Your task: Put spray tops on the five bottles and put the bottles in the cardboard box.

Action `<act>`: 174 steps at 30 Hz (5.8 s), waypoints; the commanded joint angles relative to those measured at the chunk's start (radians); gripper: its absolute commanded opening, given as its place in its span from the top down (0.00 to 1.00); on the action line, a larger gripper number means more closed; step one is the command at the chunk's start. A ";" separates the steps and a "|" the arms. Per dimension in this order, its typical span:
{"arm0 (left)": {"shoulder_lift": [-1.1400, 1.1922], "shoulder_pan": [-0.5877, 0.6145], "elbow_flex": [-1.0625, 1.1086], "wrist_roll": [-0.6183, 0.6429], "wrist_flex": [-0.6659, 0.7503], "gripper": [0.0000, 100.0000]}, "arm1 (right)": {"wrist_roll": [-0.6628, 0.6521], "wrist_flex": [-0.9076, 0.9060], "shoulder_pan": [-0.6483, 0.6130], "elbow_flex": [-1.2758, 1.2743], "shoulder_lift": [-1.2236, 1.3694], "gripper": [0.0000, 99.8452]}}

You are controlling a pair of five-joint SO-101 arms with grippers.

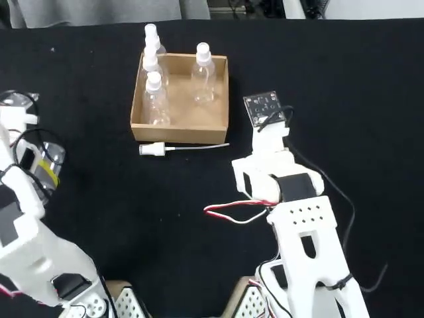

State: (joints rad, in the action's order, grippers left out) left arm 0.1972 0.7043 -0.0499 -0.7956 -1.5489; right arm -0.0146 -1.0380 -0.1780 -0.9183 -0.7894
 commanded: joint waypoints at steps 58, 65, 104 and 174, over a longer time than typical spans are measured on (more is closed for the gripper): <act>-0.402 -0.745 0.371 -0.103 0.046 0.73 | 0.061 0.046 0.072 0.002 -0.044 0.72; -0.413 -0.714 0.364 -0.101 0.044 0.73 | 0.060 0.046 0.072 0.002 -0.044 0.72; -0.413 -0.157 0.127 0.256 -0.152 0.73 | 0.058 0.046 0.066 0.002 -0.042 0.72; -0.413 -0.552 0.631 0.697 0.330 0.73 | 0.058 0.046 0.066 0.002 -0.042 0.72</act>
State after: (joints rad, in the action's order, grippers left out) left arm -0.1665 0.1596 0.6360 -0.1066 -1.2221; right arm 0.0391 -1.0165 -0.1243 -0.9183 -0.7894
